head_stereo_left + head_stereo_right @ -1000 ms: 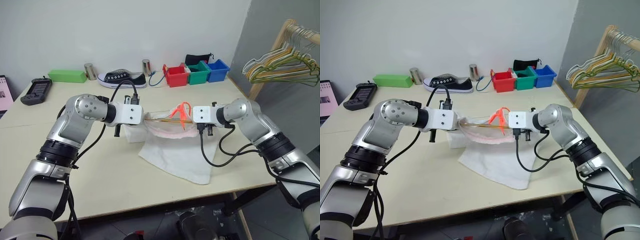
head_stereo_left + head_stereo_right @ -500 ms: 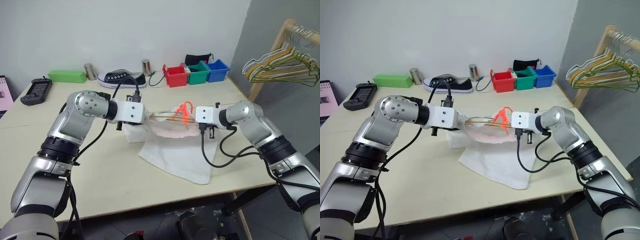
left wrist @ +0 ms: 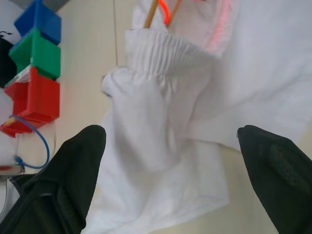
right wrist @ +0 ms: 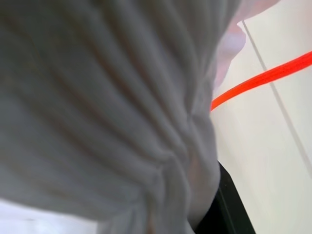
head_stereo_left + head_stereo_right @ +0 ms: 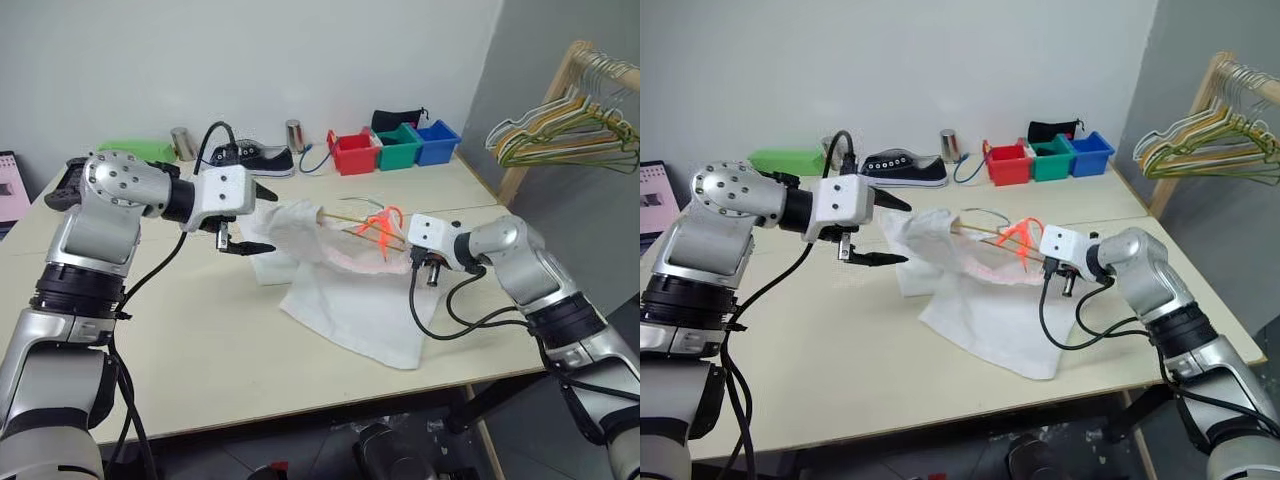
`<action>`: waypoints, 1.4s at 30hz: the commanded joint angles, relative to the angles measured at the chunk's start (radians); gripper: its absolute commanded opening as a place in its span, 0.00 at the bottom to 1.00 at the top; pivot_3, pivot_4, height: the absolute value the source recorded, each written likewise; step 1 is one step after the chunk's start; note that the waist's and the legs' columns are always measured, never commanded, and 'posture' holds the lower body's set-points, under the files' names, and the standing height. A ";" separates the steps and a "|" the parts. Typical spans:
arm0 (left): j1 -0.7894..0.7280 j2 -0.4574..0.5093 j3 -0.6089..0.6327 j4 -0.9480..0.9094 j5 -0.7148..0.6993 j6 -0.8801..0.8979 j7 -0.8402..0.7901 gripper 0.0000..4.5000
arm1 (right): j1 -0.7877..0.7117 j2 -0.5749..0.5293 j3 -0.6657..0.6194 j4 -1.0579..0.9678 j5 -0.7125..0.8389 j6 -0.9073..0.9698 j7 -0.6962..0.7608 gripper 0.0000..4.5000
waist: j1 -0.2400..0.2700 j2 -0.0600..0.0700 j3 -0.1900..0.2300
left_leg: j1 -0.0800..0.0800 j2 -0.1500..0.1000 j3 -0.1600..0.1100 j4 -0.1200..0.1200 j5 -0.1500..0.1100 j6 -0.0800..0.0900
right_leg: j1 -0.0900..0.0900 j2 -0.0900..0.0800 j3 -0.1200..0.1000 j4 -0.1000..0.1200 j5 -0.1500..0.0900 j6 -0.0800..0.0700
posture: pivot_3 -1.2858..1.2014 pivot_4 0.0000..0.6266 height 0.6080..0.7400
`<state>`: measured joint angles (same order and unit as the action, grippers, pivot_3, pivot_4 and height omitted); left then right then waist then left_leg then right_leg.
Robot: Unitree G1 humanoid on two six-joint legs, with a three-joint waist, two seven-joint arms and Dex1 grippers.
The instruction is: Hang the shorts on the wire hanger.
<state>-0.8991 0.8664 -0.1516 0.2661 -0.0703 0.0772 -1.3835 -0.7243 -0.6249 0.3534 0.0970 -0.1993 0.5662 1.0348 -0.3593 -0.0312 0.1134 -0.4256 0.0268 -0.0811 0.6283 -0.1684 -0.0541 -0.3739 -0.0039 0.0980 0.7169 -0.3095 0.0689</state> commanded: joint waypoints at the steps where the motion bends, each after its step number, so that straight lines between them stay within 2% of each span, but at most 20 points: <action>1: -0.025 -0.018 0.060 -0.042 -0.058 0.058 0.034 0.99 | 0.068 0.030 -0.117 -0.129 0.079 0.170 -0.056 0.00 | -0.002 0.000 -0.001 | 0.000 0.000 0.000 0.000 0.000 0.000 | 0.000 0.000 0.000 0.000 0.000 0.000 | 0.40 0.00 1.00; 7: 0.044 -0.177 0.078 -0.200 -0.155 0.203 0.168 0.99 | 0.174 0.167 -0.341 -0.318 0.144 0.576 -0.248 0.00 | -0.003 0.002 -0.003 | 0.000 0.000 0.000 0.001 0.000 0.000 | 0.001 0.000 0.001 0.000 0.000 0.000 | 0.38 0.00 1.00; 12: 0.066 -0.394 0.042 -0.268 -0.184 0.261 0.333 0.99 | 0.277 0.304 -0.541 -0.541 0.125 0.885 -0.428 0.00 | -0.001 0.006 -0.012 | 0.000 0.000 0.000 0.001 0.000 -0.001 | 0.001 0.000 0.001 -0.001 0.000 0.000 | 0.37 0.00 1.00; 15: 0.039 -0.506 0.032 -0.257 -0.193 0.265 0.411 0.99 | 0.273 0.350 -0.631 -0.583 0.088 0.967 -0.533 0.00 | -0.012 0.010 -0.016 | 0.000 -0.001 0.001 0.001 0.000 -0.001 | 0.001 0.000 0.003 -0.001 0.001 0.002 | 0.35 0.00 1.00; 19: -0.010 -0.646 0.017 -0.190 -0.175 0.235 0.510 0.99 | 0.274 0.337 -0.664 -0.609 0.035 0.939 -0.672 0.00 | -0.043 0.014 -0.020 | 0.000 -0.001 0.003 0.001 0.000 -0.001 | 0.002 0.000 0.003 -0.002 0.001 0.003 | 0.34 0.00 1.00; 25: -0.067 -0.753 -0.014 -0.086 -0.149 0.168 0.564 0.99 | 0.190 0.368 -0.739 -0.567 -0.025 0.892 -0.868 0.00 | -0.129 0.021 -0.025 | 0.001 -0.001 0.005 -0.002 0.000 0.000 | 0.002 -0.001 0.004 -0.005 -0.001 0.003 | 0.32 0.00 1.00; 30: -0.099 -0.799 -0.021 -0.055 -0.147 0.147 0.584 0.99 | 0.058 0.362 -0.805 -0.479 -0.023 0.827 -0.969 0.00 | -0.191 0.021 -0.025 | 0.005 -0.001 0.006 -0.006 0.000 0.000 | 0.003 -0.001 0.005 -0.005 -0.003 0.001 | 0.32 0.00 1.00; 34: -0.090 -0.817 -0.033 -0.075 -0.147 0.154 0.588 0.99 | -0.033 0.327 -0.871 -0.358 0.007 0.762 -1.012 0.00 | -0.218 0.021 -0.026 | 0.010 -0.002 0.008 -0.015 0.000 0.000 | 0.006 -0.002 0.006 -0.007 -0.005 0.001 | 0.33 0.00 1.00; 37: -0.082 -0.818 -0.040 -0.087 -0.144 0.159 0.595 0.99 | -0.098 0.297 -0.936 -0.246 0.035 0.727 -1.030 0.00 | -0.224 0.021 -0.026 | 0.011 -0.002 0.009 -0.016 0.000 0.000 | 0.006 -0.002 0.006 -0.007 -0.006 0.001 | 0.33 0.00 1.00; 42: -0.071 -0.809 -0.042 -0.111 -0.135 0.169 0.609 0.99 | -0.210 0.292 -1.078 -0.113 0.090 0.773 -1.073 0.00 | -0.224 0.021 -0.026 | 0.012 -0.003 0.010 -0.017 0.000 0.000 | 0.006 -0.003 0.007 -0.006 -0.006 0.001 | 0.34 0.00 1.00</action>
<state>-0.9659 0.0507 -0.1923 0.1982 -0.2144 0.2526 -0.7921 -0.8734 -0.3230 -0.6782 -0.0296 -0.1431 1.3421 -0.0163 -0.5834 -0.0098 0.0877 -0.4129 0.0238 -0.0709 0.6113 -0.1682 -0.0542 -0.3672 -0.0071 0.1054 0.7104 -0.3155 0.0698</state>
